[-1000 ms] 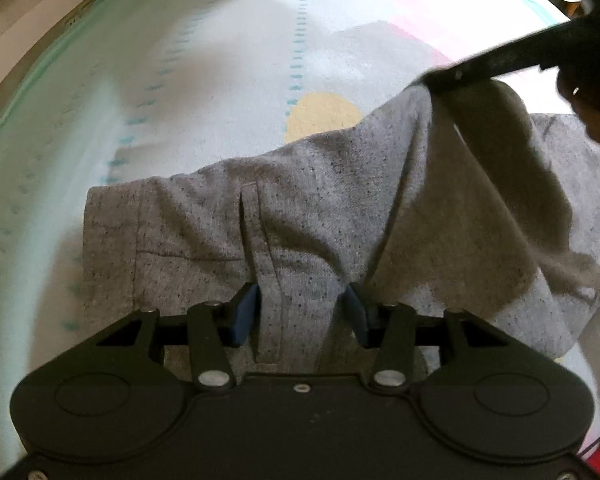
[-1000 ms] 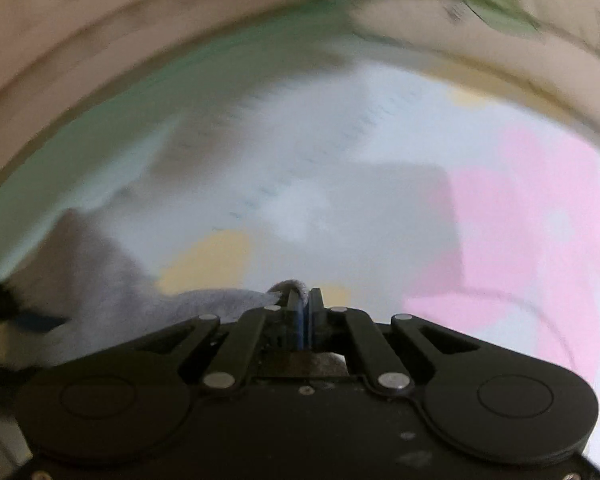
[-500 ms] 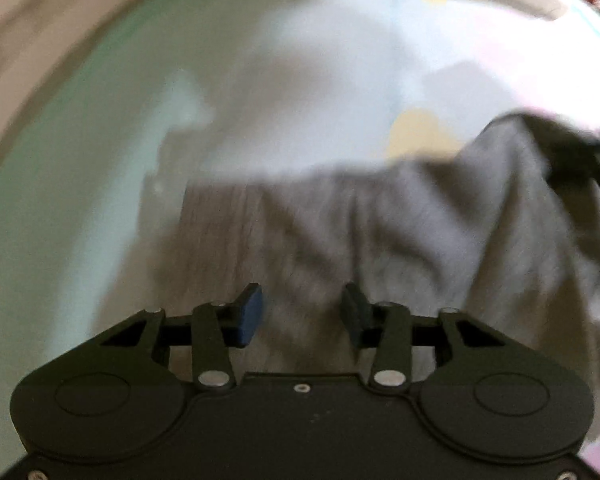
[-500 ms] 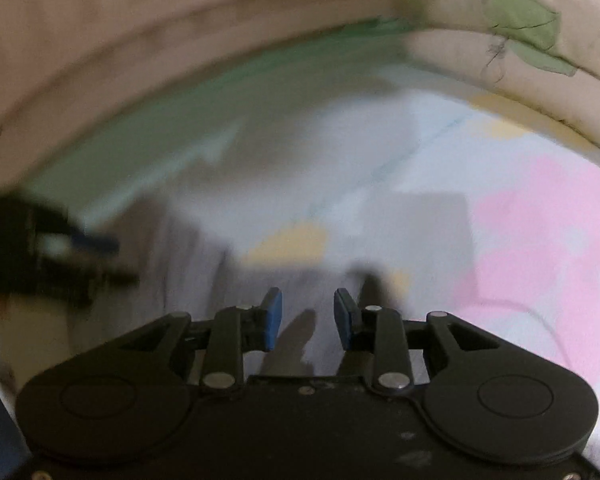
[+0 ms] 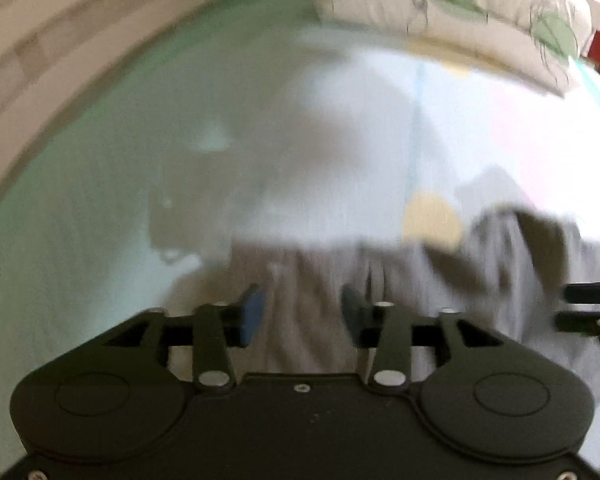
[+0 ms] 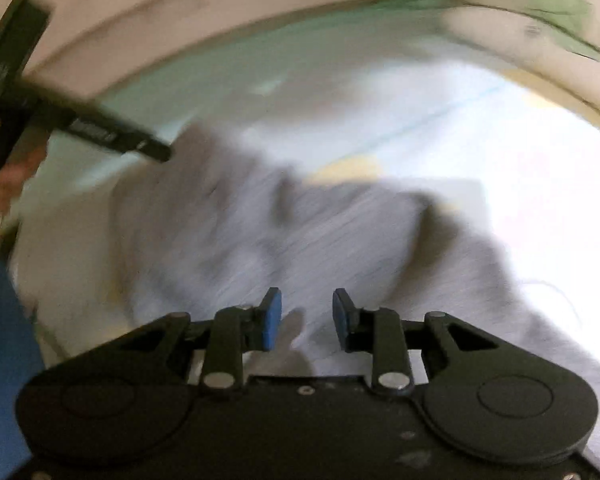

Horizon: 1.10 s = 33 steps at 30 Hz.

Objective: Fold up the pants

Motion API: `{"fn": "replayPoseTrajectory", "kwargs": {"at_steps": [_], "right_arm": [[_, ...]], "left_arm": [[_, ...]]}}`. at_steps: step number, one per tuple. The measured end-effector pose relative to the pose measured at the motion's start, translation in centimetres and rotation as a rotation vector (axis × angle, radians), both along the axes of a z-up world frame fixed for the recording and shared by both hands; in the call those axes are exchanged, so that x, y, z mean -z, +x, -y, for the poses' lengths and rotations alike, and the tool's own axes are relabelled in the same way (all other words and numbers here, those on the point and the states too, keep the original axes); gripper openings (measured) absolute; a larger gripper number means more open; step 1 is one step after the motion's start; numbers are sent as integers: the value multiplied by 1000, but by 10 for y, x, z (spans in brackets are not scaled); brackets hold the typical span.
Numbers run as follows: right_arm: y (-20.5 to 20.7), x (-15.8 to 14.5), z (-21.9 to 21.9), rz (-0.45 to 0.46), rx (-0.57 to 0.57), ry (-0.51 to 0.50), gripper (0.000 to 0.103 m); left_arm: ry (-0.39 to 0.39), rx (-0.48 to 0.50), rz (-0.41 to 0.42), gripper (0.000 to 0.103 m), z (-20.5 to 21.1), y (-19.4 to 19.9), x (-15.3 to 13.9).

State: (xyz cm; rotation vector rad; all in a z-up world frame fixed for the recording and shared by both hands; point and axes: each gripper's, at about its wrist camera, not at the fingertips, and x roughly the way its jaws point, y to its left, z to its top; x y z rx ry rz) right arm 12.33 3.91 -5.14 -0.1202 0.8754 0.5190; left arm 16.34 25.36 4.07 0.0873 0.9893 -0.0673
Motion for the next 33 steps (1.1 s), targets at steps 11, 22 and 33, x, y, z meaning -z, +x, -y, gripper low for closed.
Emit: {"fn": "replayPoseTrajectory", "kwargs": {"at_steps": [11,22,33], "right_arm": [[21,-28,135,28,392,-67,31],[36,-21,146,16,404,-68,31],[48,20,91,-27,276,-179,30]], "left_arm": [[79,144,-49,65,42,74,35],[224,172,-233,48,26,41,69],[265,75,-202,48,35,26,71]]}}
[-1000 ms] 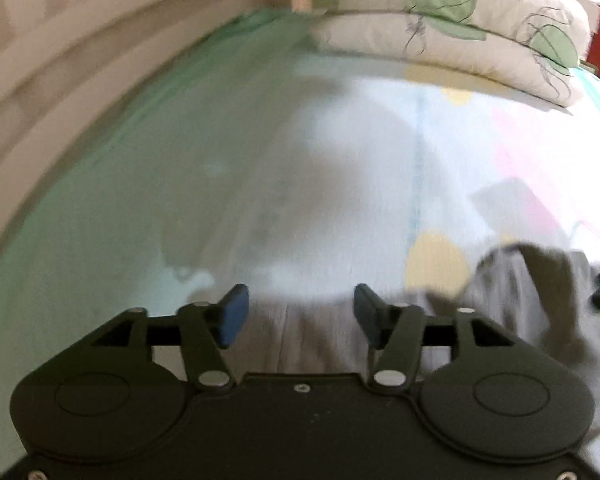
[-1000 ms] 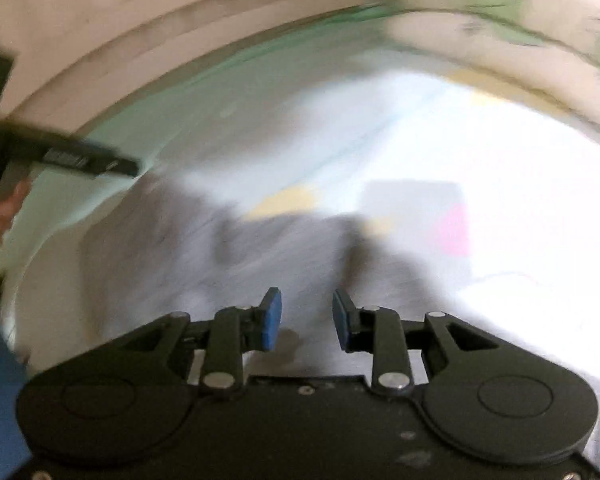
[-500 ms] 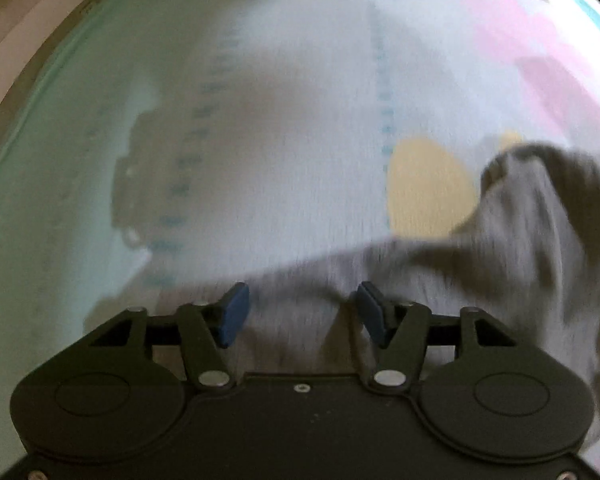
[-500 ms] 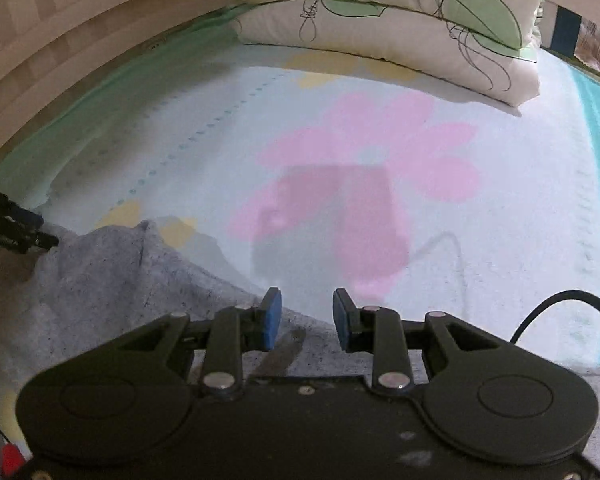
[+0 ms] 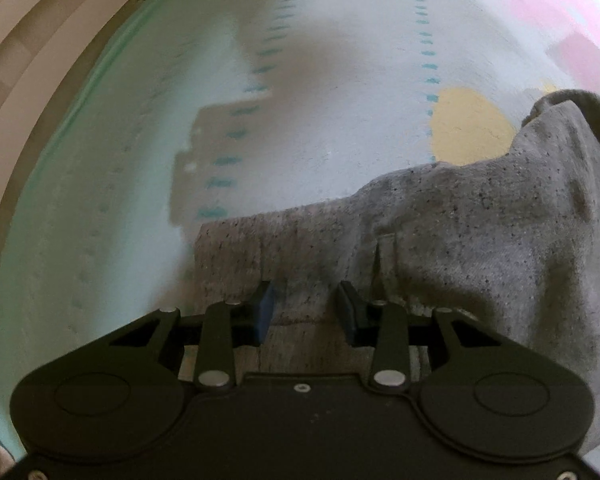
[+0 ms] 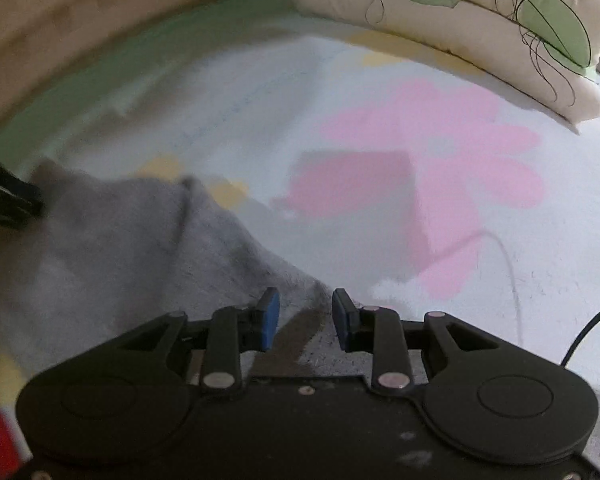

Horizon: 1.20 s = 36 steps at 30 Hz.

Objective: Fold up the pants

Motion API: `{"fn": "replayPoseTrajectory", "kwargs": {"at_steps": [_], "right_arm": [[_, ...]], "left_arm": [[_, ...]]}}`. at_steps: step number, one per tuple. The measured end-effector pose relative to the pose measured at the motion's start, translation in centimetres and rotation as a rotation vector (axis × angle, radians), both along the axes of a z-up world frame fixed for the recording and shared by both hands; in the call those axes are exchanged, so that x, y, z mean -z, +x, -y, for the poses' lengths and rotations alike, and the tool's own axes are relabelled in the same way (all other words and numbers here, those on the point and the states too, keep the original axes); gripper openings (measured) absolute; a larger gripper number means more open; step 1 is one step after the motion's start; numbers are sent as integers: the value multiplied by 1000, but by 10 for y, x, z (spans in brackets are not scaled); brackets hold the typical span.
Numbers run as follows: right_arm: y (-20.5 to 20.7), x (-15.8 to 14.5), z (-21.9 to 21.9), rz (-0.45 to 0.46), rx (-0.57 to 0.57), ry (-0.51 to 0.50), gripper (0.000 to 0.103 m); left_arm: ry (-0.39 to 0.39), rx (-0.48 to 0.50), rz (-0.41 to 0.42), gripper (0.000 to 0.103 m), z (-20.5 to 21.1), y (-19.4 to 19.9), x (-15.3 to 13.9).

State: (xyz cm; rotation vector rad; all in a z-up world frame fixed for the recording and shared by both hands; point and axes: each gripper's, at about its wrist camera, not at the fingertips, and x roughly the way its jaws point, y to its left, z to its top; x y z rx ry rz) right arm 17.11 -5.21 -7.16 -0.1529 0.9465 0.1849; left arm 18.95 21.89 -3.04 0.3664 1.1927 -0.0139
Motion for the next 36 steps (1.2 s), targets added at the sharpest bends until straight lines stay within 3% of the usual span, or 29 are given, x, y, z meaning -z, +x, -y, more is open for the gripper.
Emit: {"fn": "replayPoseTrajectory", "kwargs": {"at_steps": [1,3,7,9,14,22,28,36], "right_arm": [[8,14,-5,-31,30,-44,30],[13,21,-9,33,57,-61,30],[11,-4,12,41,133,76,31],[-1,-25,28,88,157,80,31],[-38,-72,83,148,268,123,31],[-138,-122,202,182,583,180,33],[-203,-122,259,161,766,186,35],[-204,-84,286,91,857,221,36]], "left_arm": [[1,-3,3,48,0,0,1],[9,-4,9,48,2,-1,2],[17,4,28,48,6,-10,-3],[9,19,43,48,6,-17,-9],[-49,16,66,48,8,-26,-33],[-81,73,176,48,51,-26,-95],[-144,135,181,55,104,-16,-111],[-234,117,43,55,139,22,-67]]}}
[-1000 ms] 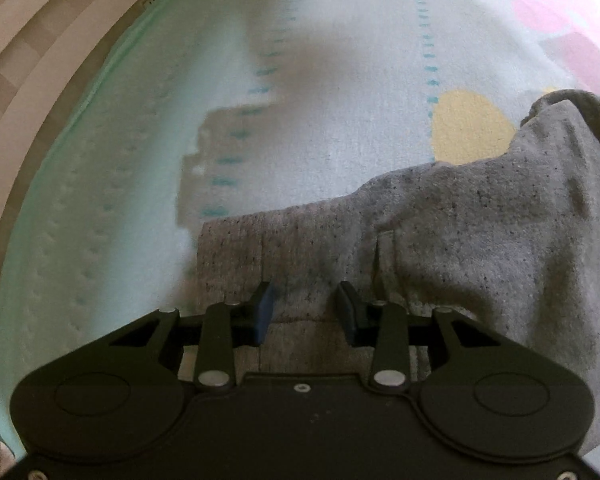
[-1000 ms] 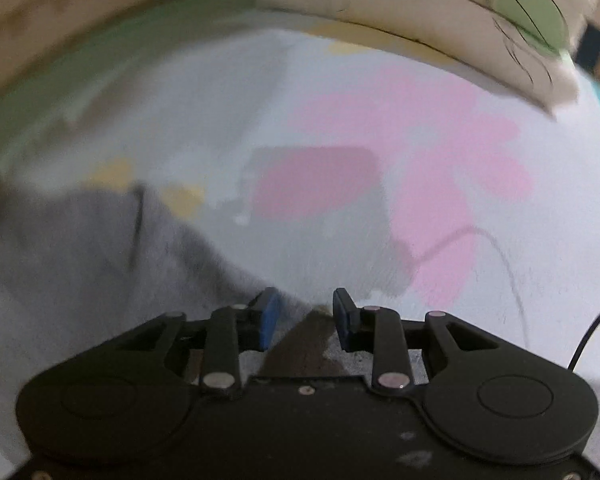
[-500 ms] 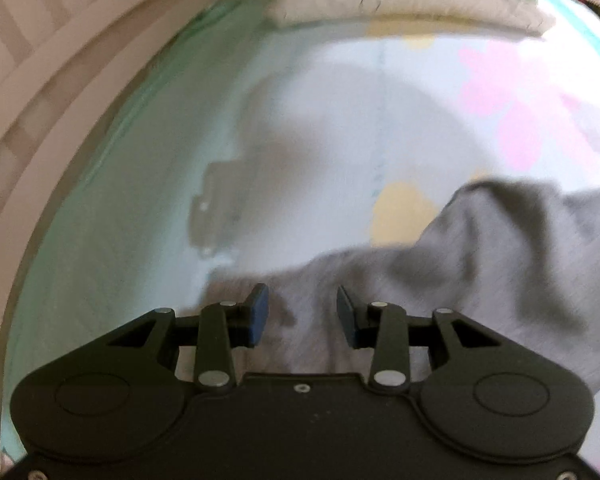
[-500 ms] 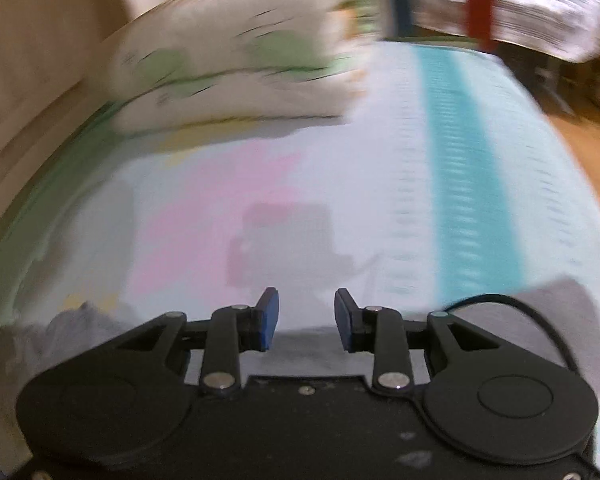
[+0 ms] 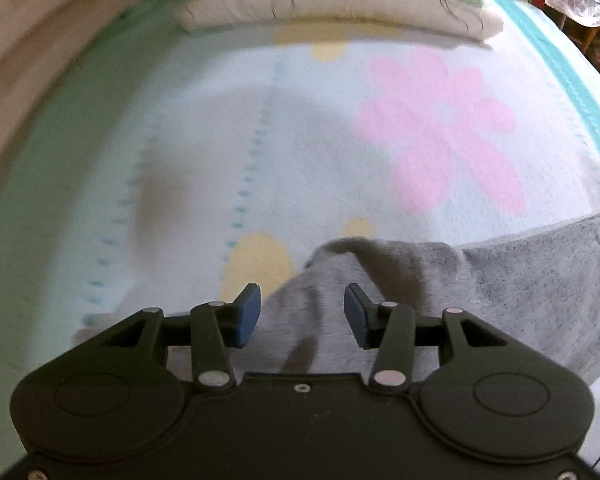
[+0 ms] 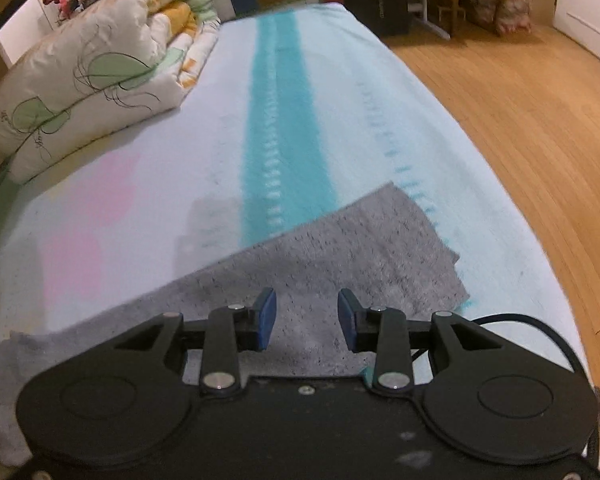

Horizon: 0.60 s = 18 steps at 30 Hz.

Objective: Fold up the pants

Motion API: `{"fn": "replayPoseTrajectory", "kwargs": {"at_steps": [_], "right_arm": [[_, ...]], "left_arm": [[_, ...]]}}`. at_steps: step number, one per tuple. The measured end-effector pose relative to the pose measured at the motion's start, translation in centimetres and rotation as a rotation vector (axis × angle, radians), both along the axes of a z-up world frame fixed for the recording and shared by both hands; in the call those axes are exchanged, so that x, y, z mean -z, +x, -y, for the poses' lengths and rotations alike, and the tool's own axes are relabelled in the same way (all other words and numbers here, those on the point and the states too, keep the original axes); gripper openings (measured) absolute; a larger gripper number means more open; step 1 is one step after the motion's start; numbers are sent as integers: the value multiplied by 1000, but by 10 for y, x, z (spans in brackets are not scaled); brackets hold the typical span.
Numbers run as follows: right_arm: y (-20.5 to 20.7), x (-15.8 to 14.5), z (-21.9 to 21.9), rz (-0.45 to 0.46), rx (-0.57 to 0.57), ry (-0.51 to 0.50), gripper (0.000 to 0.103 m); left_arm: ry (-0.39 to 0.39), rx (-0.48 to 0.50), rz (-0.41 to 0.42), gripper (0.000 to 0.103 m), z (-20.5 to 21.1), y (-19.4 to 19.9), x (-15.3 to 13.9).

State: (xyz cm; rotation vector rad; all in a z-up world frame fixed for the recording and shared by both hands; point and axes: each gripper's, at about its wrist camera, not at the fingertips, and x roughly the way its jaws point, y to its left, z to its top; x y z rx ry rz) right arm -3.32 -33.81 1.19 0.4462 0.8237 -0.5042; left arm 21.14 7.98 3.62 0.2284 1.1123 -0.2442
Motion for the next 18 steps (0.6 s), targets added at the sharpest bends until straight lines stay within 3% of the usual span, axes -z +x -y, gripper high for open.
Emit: {"fn": "replayPoseTrajectory", "kwargs": {"at_steps": [3,7,12,14,15,18], "right_arm": [[6,11,1,-9,-9,9,36],[22,23,0,-14,-22,-3,36],[36,34,-1,5,-27,33,36],[39,35,-5,5,-36,30,36],[40,37,-6,4,-41,24,36],[44,42,-8,0,-54,8,36]], "left_arm": [[-13,0,-13,55,8,11,11],[5,7,-13,67,20,29,19],[121,56,-162,66,30,41,55],[107,83,-173,55,27,33,63],[63,97,-163,39,24,28,62],[14,86,-22,18,12,5,50]]}}
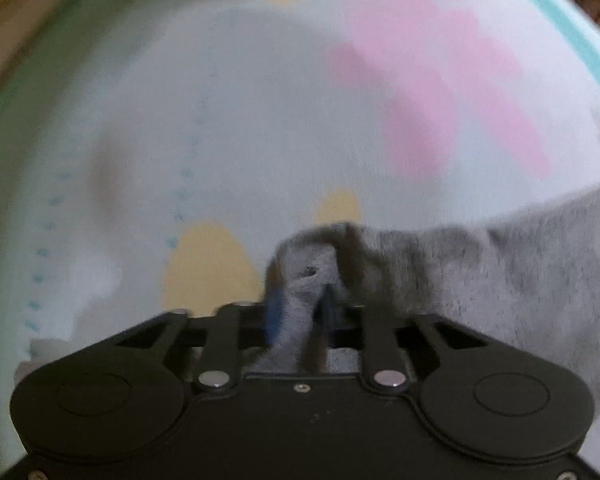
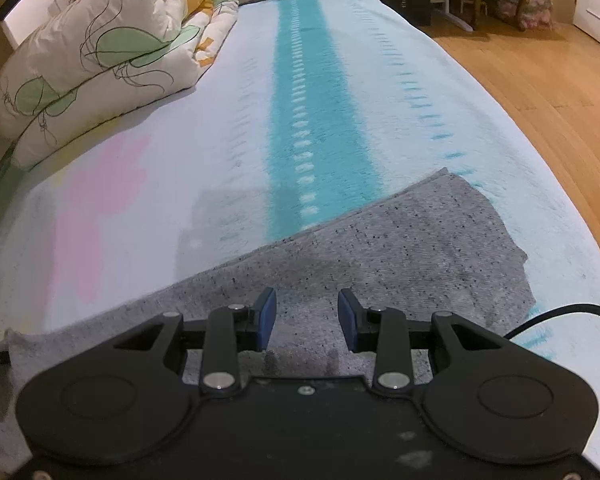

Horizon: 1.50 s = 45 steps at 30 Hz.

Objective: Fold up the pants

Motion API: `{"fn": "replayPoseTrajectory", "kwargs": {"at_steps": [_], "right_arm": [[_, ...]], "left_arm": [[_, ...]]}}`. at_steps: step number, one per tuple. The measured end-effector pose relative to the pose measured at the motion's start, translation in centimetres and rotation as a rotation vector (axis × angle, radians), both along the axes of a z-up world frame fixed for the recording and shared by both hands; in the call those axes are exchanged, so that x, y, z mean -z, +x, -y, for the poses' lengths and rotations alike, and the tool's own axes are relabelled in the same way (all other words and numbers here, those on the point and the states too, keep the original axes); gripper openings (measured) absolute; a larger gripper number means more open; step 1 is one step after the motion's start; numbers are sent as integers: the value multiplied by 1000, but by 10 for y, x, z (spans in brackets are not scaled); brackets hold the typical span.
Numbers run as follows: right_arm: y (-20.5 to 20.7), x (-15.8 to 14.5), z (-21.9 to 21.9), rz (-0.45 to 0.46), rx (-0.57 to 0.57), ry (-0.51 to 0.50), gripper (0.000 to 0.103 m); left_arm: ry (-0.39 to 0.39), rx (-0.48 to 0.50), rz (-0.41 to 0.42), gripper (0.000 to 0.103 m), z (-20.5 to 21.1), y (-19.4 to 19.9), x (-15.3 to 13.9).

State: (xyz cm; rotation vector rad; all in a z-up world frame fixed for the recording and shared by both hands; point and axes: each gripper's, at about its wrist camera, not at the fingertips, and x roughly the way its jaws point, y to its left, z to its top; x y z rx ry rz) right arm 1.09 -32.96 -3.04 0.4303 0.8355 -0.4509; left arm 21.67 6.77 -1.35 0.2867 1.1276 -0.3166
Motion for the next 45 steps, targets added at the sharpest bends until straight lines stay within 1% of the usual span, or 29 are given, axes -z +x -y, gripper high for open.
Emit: {"fn": "replayPoseTrajectory", "kwargs": {"at_steps": [1,2,3,4,5,6,7,9,11,13,15,16,17,18,19,20,21,23,25,26,27,28,31,34,36,38,41,43,45], "right_arm": [[1,2,-1,-3,-2,-6,36],[2,4,-1,-6,-2,-12,36],[3,7,-1,-10,-2,-17,36],[3,9,-1,-15,-4,-20,36],[4,12,-1,-22,-6,-22,36],[6,15,-1,-30,-7,-19,36],[8,17,0,-38,-9,-15,36],[11,19,0,-46,-9,-13,36],[13,18,1,-45,-22,-22,36],[16,22,5,-71,-44,-29,37],[16,29,16,-98,-12,-38,37],[15,34,24,-112,8,-47,37],[13,38,32,-129,28,-54,35],[10,42,42,-146,52,-58,30],[6,45,51,-149,65,-52,25],[1,46,60,-135,70,-34,15],[-2,45,66,-125,75,-14,13],[-11,39,76,-105,91,3,14],[-23,30,81,-61,98,-2,21],[-30,25,85,-40,114,3,37],[-37,20,90,-20,136,9,47],[-45,18,94,-3,154,17,48],[-71,11,113,24,189,75,48],[-91,10,129,36,210,139,50],[-100,13,134,56,196,185,57],[-102,25,141,72,184,260,59],[-107,47,147,97,212,358,59],[-107,61,149,132,210,411,59],[-105,68,148,174,191,428,61]], "left_arm": [[-31,-1,71,15,-7,-10,-7],[-81,-4,155,14,-16,-21,-16],[-133,-10,215,6,-27,-30,-22],[-161,-33,222,6,-38,-33,-23],[-164,-64,176,6,-45,-30,-18],[-144,-94,116,6,-51,-24,-10],[-108,-112,72,6,-55,-21,-1],[-70,-116,42,9,-55,-20,7],[-33,-130,23,13,-48,-20,6],[-6,-145,42,19,-42,-21,-4],[-5,-169,82,19,-33,-22,-21],[-17,-183,105,22,-31,-25,-32],[-28,-198,115,27,-28,-23,-42],[-36,-212,120,36,-26,-24,-48],[-50,-224,122,40,-21,-29,-56],[-67,-222,123,40,-16,-33,-61],[-82,-213,120,40,-7,-34,-64],[-93,-184,116,40,8,-43,-68],[-90,-146,114,40,30,-46,-69],[-95,-127,114,40,40,-49,-69],[-103,-104,112,41,50,-55,-69],[-109,-80,109,43,60,-58,-68],[-116,4,104,44,92,-69,-63],[-97,72,123,44,123,-81,-60],[-97,108,121,44,143,-88,-56],[-105,118,107,44,159,-93,-52],[-117,115,79,44,174,-99,-47],[-128,104,58,44,181,-102,-44],[-135,97,40,44,185,-106,-42]]}}
